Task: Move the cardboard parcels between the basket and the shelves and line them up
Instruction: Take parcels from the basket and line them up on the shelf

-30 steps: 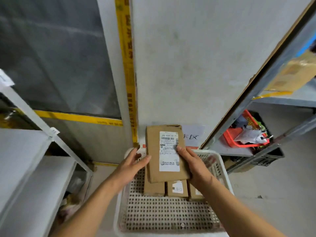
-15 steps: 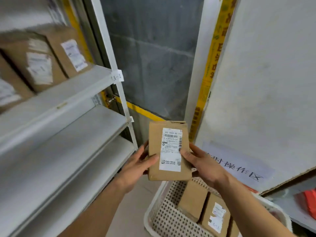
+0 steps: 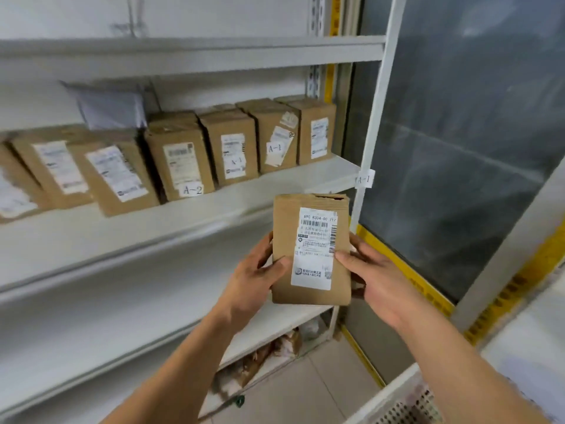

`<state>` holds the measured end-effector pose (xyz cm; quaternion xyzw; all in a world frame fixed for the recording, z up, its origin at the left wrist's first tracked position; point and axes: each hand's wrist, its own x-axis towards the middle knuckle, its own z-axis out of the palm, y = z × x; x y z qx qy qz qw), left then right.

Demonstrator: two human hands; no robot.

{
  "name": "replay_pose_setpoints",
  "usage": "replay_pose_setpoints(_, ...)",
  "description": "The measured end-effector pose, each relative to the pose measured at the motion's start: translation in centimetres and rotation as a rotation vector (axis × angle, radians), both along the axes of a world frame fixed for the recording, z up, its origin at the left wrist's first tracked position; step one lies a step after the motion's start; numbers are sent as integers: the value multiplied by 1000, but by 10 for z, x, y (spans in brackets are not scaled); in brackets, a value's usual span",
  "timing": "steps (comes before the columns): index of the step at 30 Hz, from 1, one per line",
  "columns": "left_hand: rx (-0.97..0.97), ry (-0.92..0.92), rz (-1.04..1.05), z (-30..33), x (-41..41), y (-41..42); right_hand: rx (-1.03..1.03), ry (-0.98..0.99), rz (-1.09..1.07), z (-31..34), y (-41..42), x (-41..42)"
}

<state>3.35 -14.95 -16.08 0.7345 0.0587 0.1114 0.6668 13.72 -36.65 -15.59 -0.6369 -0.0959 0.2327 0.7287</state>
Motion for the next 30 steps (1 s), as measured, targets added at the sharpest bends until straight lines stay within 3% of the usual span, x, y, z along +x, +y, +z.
replay_pose_setpoints(11, 85, -175, 238, 62, -88, 214, 51, -223, 275, 58, 238, -41)
replay_pose_setpoints(18, 116, -216, 357, 74, -147, 323, 178, -236, 406, 75, 363, -73)
replay_pose_setpoints(30, 97, -196, 587, 51, -192, 433, 155, -337, 535, 38, 527, -82)
